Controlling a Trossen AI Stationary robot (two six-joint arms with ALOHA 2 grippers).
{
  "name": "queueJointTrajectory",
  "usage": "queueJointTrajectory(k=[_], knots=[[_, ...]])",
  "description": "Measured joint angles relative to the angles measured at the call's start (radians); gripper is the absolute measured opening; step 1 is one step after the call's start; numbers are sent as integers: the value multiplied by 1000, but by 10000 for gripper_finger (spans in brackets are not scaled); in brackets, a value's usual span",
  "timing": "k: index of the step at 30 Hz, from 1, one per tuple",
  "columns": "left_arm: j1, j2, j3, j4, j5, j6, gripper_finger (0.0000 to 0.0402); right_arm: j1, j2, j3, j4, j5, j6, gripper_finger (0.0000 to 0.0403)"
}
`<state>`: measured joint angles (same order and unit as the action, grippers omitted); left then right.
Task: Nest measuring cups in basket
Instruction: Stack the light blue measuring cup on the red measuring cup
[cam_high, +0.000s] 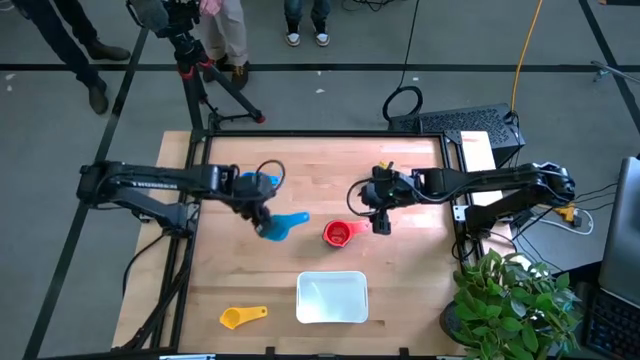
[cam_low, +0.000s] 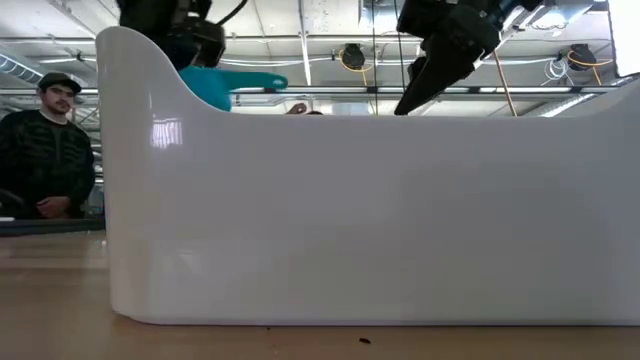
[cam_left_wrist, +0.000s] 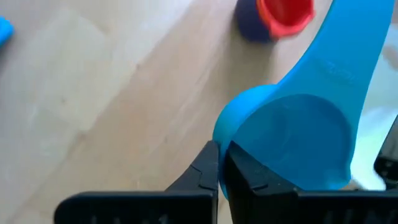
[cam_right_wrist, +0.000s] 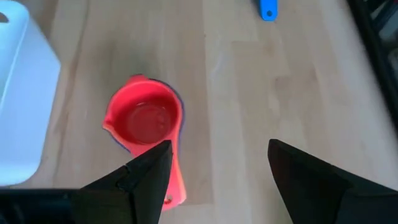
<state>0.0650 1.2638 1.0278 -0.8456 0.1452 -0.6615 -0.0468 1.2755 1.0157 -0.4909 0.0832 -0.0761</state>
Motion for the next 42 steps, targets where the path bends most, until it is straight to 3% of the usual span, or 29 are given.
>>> queueJointTrajectory(k=[9,18,25,36,42], knots=[[79,179,230,-19,3,104,7,-3,-45,0,-114,20,11,256],[89,410,428,-6,50,183,7,-7,-45,0,-207,68,65,256],[76,496,438,153,124,186,7,-14,-65,-2,-276,125,93,256],[56,610,438,249,124,177,7,-64,-394,-247,-70,66,172,256],[57,651,438,271,116,170,7,-72,-470,-307,-56,43,219,256]])
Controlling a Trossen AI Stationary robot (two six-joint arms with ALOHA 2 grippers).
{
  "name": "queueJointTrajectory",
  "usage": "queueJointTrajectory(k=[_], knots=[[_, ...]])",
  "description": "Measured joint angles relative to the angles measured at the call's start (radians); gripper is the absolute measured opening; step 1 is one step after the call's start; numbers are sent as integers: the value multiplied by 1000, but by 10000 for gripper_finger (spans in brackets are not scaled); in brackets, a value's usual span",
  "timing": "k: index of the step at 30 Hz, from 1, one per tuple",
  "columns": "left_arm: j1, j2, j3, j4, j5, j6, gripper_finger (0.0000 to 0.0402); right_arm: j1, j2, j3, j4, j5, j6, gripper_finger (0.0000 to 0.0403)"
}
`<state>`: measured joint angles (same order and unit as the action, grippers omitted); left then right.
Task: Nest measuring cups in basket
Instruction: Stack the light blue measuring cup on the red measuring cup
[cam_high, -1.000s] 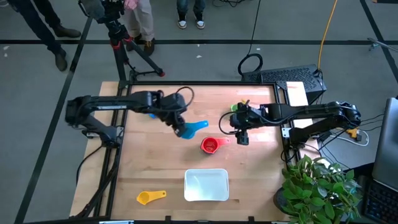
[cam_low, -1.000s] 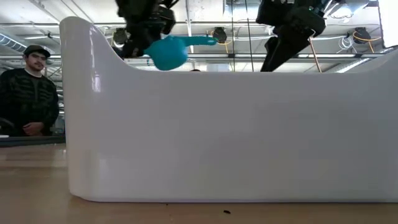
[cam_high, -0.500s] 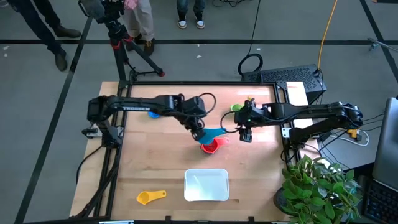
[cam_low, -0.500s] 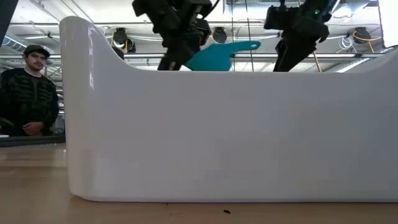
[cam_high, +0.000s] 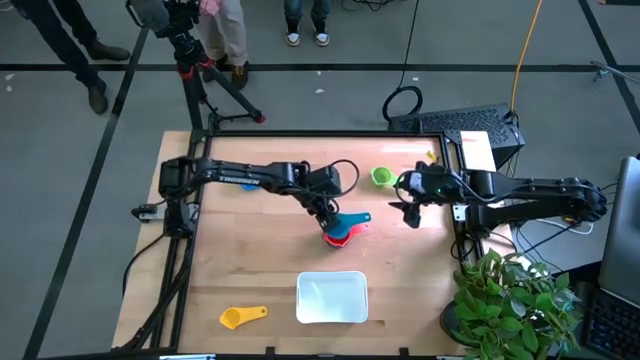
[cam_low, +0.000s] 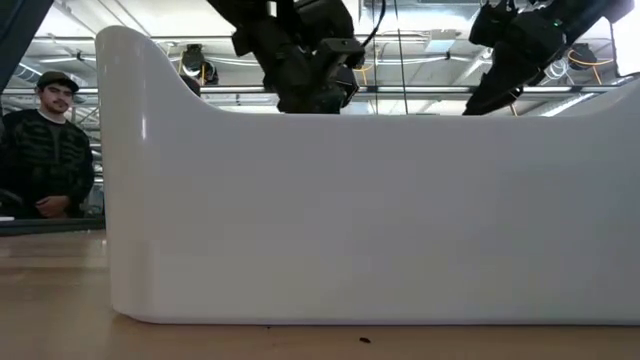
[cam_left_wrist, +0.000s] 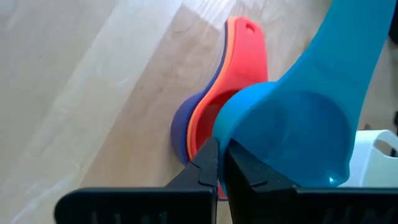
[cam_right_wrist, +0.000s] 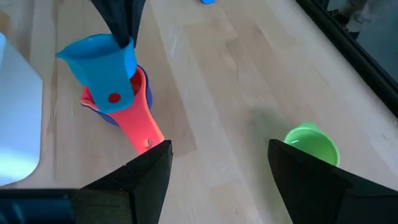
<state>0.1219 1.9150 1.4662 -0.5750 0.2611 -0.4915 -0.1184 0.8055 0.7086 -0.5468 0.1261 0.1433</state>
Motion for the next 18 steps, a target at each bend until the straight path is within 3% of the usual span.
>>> queueJointTrajectory(k=[8,18], knots=[[0,34,0,24,-19,3,7,0,0,-4,2,0,0,256],[0,60,0,-76,-31,7,7,0,2,-4,5,0,-6,256]])
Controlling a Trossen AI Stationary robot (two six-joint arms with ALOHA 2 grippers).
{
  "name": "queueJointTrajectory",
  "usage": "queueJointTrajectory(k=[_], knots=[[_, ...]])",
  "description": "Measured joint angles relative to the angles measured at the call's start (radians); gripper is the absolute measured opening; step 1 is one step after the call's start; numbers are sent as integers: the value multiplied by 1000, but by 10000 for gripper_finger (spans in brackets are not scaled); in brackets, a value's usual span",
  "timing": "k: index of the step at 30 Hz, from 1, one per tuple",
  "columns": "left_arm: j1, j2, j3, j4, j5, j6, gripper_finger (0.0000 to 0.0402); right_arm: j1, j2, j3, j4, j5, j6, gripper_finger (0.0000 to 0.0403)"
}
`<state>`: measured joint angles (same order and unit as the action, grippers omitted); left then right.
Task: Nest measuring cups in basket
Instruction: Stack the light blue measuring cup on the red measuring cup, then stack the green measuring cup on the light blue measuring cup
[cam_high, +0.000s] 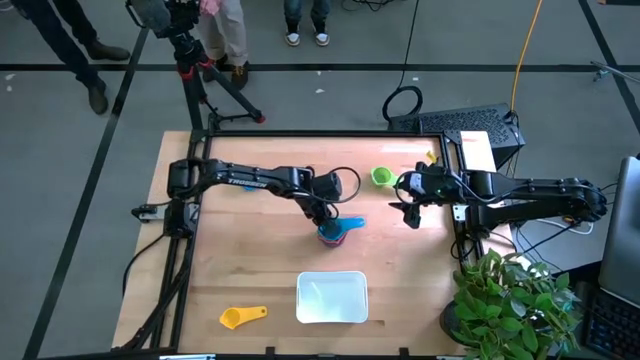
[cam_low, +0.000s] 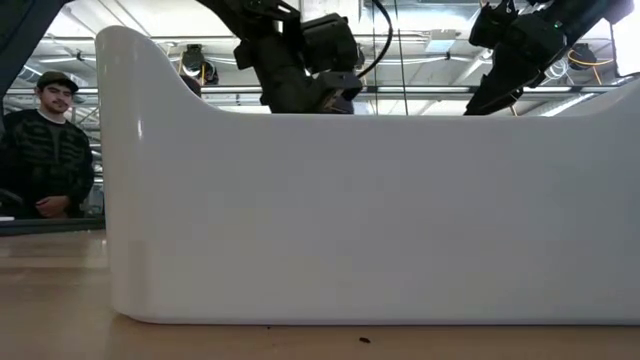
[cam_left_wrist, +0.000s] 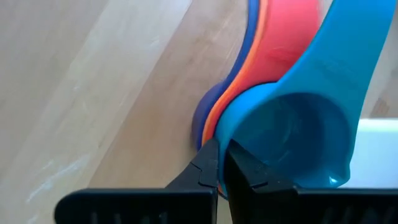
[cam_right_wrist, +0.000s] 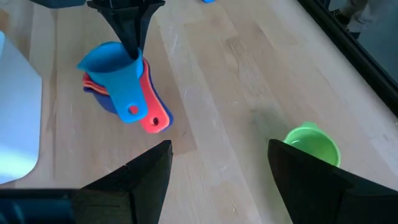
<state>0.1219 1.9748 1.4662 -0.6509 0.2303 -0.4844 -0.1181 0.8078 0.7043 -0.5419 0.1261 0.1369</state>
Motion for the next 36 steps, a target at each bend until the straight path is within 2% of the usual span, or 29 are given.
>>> queueJointTrajectory(k=[9,14,28,33,36], knots=[[0,-11,2,-152,1,50,7,0,0,0,8,1,-6,256],[0,-17,2,-166,1,61,8,0,0,0,24,2,-10,256],[0,-28,-1,-163,-9,67,140,0,1,0,46,1,-29,256],[0,-103,-2,-165,-12,107,159,-39,23,0,56,-1,-32,256],[-14,-199,-2,-163,-90,148,156,-106,68,0,52,-52,-48,256]])
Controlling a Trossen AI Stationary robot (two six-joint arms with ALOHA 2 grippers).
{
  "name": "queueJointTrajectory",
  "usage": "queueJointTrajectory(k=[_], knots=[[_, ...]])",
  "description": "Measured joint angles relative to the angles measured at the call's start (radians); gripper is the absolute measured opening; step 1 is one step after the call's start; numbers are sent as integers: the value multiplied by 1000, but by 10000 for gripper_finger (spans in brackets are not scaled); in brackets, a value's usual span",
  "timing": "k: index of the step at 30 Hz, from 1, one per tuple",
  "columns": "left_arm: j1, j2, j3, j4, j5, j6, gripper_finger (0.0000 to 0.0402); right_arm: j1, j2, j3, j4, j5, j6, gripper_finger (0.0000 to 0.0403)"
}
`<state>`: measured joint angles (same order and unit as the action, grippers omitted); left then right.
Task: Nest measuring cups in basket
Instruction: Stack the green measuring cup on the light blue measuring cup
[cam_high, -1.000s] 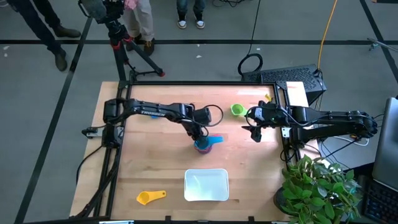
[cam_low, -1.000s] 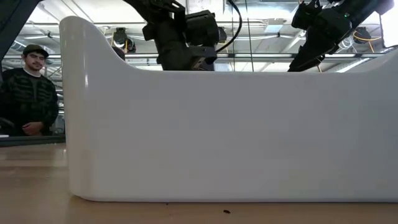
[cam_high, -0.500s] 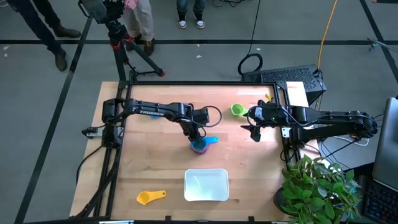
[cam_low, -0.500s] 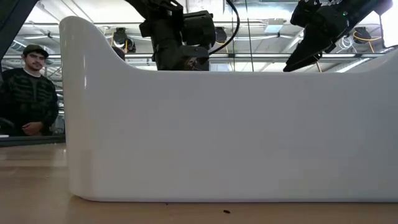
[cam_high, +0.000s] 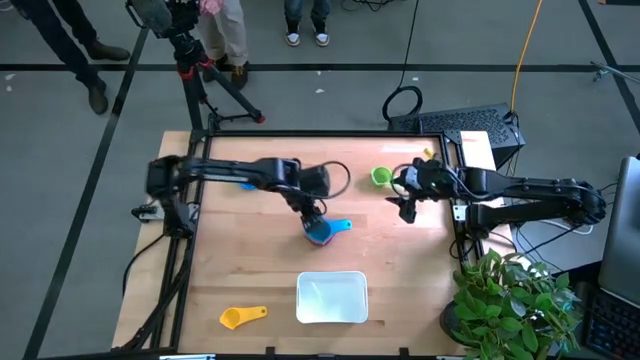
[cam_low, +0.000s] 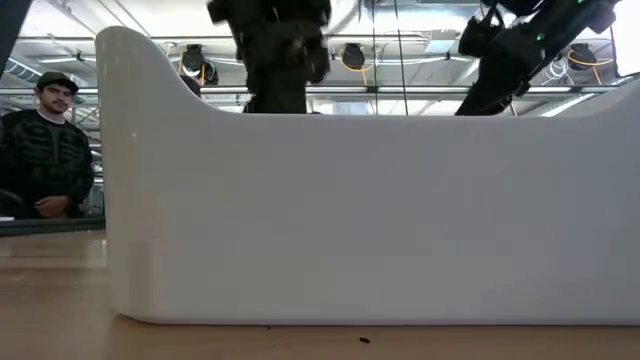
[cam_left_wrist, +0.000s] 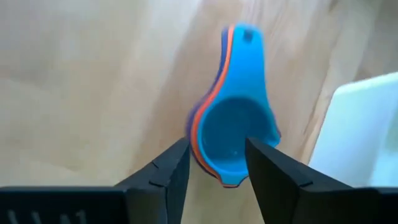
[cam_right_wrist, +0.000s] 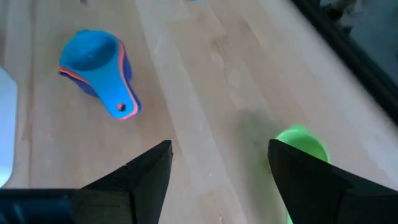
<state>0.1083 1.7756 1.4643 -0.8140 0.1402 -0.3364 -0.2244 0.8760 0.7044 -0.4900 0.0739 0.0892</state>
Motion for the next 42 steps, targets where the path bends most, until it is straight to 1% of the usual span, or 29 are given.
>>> queueJointTrajectory(k=[3,5,7,9,13,18,23,27,30,35,39,42], knots=[[-38,-122,0,2,-123,29,147,-88,72,0,-32,-50,0,256],[-77,-198,-4,14,-195,50,140,-144,128,0,-65,-51,-12,256],[-119,-267,-28,56,-266,73,135,-193,182,0,-74,-51,-33,256],[-160,-336,-76,121,-305,102,132,-235,231,0,-74,-51,-55,256],[-217,-468,-223,308,-316,143,132,-303,300,0,-60,-52,-88,256],[-237,-601,-427,544,-317,155,132,-362,348,0,-53,-54,-144,256],[-236,-700,-594,684,-317,148,141,-400,388,0,-49,-102,-190,267],[-236,-765,-697,792,-317,147,160,-417,423,0,-37,-103,-216,283],[-236,-807,-756,832,-317,135,174,-428,446,0,-22,-103,-221,295],[-236,-850,-802,853,-317,102,188,-443,490,0,-4,-102,-230,301],[-236,-863,-814,850,-317,96,185,-445,519,1,11,-102,-234,290],[-236,-862,-815,846,-317,95,179,-444,518,1,23,-102,-235,269]])
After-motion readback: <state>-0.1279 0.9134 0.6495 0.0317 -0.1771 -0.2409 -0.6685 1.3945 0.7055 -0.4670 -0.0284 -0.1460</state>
